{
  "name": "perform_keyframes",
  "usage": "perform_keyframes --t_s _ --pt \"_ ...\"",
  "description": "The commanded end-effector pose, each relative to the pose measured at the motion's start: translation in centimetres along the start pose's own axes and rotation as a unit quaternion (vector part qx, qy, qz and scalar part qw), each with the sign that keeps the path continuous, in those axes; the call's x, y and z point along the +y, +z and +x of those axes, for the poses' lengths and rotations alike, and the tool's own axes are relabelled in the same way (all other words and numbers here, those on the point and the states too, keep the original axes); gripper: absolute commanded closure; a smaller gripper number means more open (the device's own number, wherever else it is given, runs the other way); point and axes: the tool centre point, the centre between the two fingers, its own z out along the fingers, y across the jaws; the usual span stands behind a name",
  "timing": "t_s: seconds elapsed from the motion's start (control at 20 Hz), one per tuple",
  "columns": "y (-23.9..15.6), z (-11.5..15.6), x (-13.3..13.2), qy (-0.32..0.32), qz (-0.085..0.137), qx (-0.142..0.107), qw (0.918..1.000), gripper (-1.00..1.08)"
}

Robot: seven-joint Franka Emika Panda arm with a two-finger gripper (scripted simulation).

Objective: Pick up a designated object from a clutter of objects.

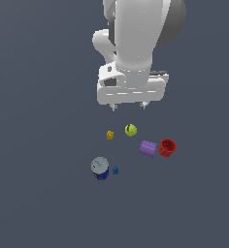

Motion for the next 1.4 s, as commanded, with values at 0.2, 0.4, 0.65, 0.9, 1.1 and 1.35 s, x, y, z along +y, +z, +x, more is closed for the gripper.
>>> perform_keyframes --t_s 0.2,0.4,0.65,0.9,1.1,1.35 --pt "-0.1 0.2 -0.6 -0.009 0.000 0.001 1.0000 -0.92" --pt "-0.2 0.5 -2.1 -0.029 -0.001 0.003 0.9996 -0.92" --pt "-0.2 0.6 -2.4 -0.032 -0.001 0.004 0.9995 -0.92" --pt "0.4 0.6 -2.4 -0.040 -0.002 0.004 0.9992 -0.92" --pt "1.8 0.4 -2.5 -0.054 -0.004 0.005 0.9985 -0.92" --pt "4.4 0.0 -2.7 -0.084 -0.007 0.006 0.9964 -0.92"
